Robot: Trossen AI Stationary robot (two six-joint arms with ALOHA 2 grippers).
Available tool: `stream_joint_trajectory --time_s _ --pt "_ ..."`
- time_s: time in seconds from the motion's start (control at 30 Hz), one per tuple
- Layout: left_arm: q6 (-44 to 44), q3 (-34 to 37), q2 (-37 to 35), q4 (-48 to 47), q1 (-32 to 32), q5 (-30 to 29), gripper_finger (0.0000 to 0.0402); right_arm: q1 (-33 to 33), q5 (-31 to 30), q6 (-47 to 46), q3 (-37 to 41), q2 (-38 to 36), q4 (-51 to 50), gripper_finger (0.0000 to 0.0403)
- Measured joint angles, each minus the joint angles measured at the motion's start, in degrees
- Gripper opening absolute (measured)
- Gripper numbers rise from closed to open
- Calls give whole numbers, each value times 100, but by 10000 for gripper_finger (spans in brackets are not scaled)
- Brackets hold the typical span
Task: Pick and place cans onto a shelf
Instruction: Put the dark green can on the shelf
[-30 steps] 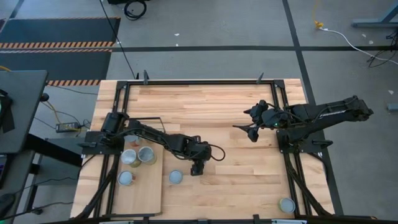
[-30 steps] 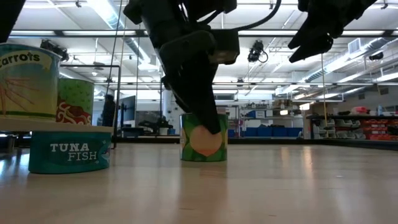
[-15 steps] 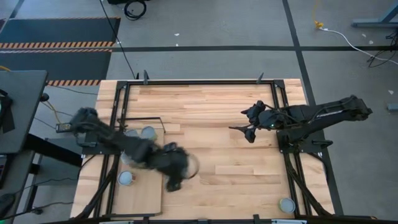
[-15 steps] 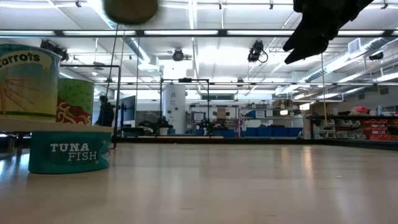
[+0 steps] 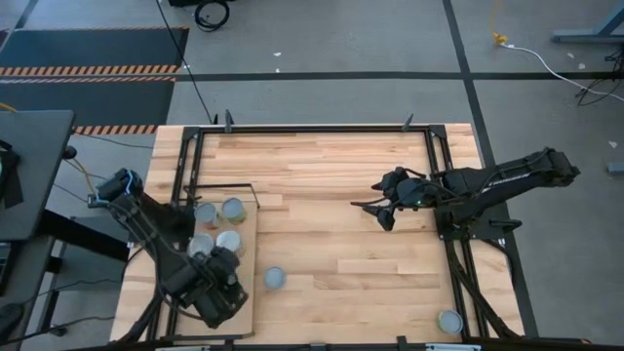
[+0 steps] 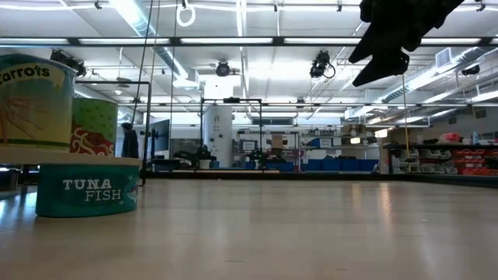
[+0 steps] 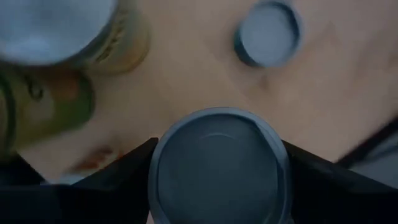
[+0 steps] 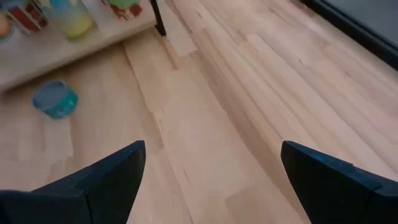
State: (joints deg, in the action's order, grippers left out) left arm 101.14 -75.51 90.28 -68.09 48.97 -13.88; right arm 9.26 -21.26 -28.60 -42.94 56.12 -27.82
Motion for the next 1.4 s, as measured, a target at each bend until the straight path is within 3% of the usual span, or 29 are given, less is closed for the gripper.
stream_joint_trajectory --time_s 0.27,0.4,0.63,1.1,1.4 --pt "2383 17 161 -268 294 -180 291 9 75 -87 0 9 12 381" --pt "3009 18 459 -427 490 -329 290 11 113 -85 0 9 -5 381" --pt "3078 20 905 -472 374 -367 290 11 339 -87 0 9 -12 381" --pt "3037 20 918 -748 180 -394 314 11 1076 -227 0 9 -7 381" --pt "2893 20 918 -864 166 -370 313 11 1227 -338 2 9 43 382"
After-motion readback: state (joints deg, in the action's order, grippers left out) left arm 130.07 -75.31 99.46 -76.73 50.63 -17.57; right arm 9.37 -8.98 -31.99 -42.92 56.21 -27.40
